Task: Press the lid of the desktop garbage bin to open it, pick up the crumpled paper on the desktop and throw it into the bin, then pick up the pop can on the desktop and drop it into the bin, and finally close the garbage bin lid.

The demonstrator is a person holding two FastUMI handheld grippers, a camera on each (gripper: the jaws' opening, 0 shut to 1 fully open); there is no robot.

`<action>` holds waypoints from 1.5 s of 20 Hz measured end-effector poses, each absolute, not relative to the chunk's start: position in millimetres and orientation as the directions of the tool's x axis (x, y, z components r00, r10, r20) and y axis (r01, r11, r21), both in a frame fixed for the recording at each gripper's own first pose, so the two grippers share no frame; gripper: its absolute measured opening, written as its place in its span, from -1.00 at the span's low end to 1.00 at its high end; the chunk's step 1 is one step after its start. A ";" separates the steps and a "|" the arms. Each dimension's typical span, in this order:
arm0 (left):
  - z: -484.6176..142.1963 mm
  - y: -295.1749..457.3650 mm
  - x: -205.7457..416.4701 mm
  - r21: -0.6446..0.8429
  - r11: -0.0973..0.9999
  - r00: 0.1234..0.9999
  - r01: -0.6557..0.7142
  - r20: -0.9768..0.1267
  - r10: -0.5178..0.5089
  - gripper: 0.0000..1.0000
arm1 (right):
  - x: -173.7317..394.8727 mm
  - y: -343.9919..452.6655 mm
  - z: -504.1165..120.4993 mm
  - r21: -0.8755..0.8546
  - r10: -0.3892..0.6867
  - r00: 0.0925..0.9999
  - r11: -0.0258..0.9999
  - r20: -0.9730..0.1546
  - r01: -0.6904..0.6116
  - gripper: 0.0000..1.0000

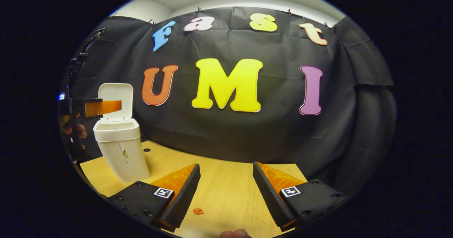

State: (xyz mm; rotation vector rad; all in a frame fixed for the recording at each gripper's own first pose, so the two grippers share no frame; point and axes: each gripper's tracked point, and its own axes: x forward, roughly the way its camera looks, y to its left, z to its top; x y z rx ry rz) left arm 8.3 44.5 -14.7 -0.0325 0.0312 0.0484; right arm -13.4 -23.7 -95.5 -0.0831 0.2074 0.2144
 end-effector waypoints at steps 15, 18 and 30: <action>-71.3 49.4 -54.3 -0.062 0.992 0.974 -0.107 -0.205 0.092 0.94 | -40.1 11.4 -257.6 -0.025 0.341 0.769 0.907 -0.541 -0.420 0.89; -74.4 49.3 -66.7 -0.095 0.987 0.966 -0.131 -0.236 0.106 0.95 | -37.6 15.3 -293.2 -0.016 0.341 0.716 0.897 -0.609 -0.442 0.89; -70.3 64.3 -92.4 -0.006 0.983 0.951 -0.183 -0.255 0.176 0.94 | -11.3 30.3 -389.0 -0.027 0.291 0.557 0.870 -0.778 -0.492 0.92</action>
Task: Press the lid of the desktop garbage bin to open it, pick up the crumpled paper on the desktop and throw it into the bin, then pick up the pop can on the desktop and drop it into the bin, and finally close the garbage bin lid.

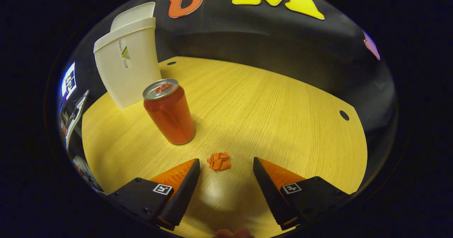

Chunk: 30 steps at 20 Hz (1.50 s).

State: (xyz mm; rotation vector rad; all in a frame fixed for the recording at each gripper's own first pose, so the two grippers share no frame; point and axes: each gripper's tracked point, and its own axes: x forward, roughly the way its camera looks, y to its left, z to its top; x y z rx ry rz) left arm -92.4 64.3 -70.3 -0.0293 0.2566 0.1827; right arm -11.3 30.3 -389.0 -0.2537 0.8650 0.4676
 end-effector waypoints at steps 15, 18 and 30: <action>-62.0 77.1 -94.9 0.010 0.976 0.946 -0.215 -0.244 0.211 0.95 | -6.4 35.5 -400.9 0.024 0.283 0.515 0.891 -0.809 -0.453 -0.27; -64.1 80.5 -97.1 0.009 0.976 0.945 -0.216 -0.249 0.212 0.95 | -9.3 37.6 -394.2 0.033 0.287 0.514 0.894 -0.808 -0.447 -0.54; -74.2 92.3 -80.9 -0.035 0.983 0.957 -0.178 -0.239 0.164 0.95 | -7.6 82.5 -239.5 0.073 0.420 0.633 0.864 -0.651 -0.498 -0.55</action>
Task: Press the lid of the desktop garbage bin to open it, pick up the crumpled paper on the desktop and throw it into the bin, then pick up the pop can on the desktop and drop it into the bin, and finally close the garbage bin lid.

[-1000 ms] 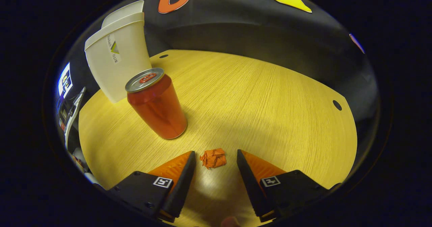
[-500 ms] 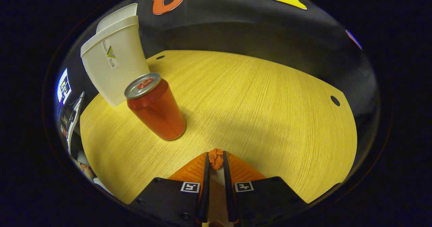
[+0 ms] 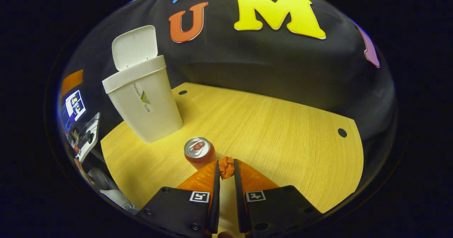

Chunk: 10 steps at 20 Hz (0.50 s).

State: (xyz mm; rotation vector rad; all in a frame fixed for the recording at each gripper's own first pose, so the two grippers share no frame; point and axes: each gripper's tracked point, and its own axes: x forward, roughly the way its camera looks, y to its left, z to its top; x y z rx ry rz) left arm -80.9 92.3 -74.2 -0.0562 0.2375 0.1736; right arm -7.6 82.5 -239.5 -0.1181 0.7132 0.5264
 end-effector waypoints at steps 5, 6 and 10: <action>-80.5 103.6 -78.7 -0.051 0.984 0.959 -0.171 -0.238 0.155 0.95 | -7.3 118.9 -161.8 0.059 0.494 0.650 0.820 -0.578 -0.570 -0.55; -80.8 107.2 -79.1 -0.044 0.984 0.959 -0.174 -0.235 0.159 0.95 | -6.0 127.2 -147.7 0.050 0.508 0.650 0.807 -0.566 -0.588 -0.55; -79.4 127.8 -86.0 -0.021 0.983 0.962 -0.183 -0.211 0.175 0.96 | 0.4 180.1 -84.2 0.044 0.589 0.649 0.756 -0.481 -0.653 -0.57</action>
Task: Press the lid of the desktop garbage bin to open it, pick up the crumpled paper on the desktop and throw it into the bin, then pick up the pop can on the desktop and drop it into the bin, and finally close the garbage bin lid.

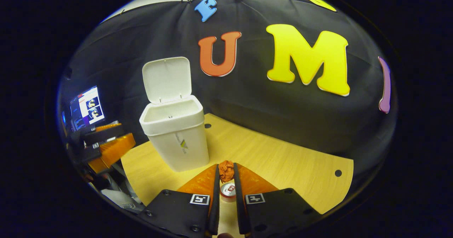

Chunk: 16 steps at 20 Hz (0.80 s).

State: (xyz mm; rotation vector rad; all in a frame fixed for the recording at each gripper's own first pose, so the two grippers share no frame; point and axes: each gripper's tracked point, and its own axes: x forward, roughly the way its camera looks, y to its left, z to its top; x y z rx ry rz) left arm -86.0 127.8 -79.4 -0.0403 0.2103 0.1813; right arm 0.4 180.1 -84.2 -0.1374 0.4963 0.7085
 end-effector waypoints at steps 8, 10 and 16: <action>-76.8 177.3 -107.9 -0.031 0.968 0.949 -0.251 -0.204 0.239 0.96 | 22.2 304.2 -16.2 0.048 0.708 0.593 0.656 -0.383 -0.753 -0.57; -74.8 189.8 -113.1 -0.042 0.961 0.944 -0.274 -0.201 0.261 0.96 | 20.6 337.0 -13.7 0.049 0.732 0.569 0.628 -0.375 -0.776 -0.57; -77.7 228.6 -136.8 -0.030 0.937 0.921 -0.348 -0.201 0.335 0.95 | 25.7 416.0 -32.5 0.056 0.766 0.514 0.576 -0.385 -0.816 -0.57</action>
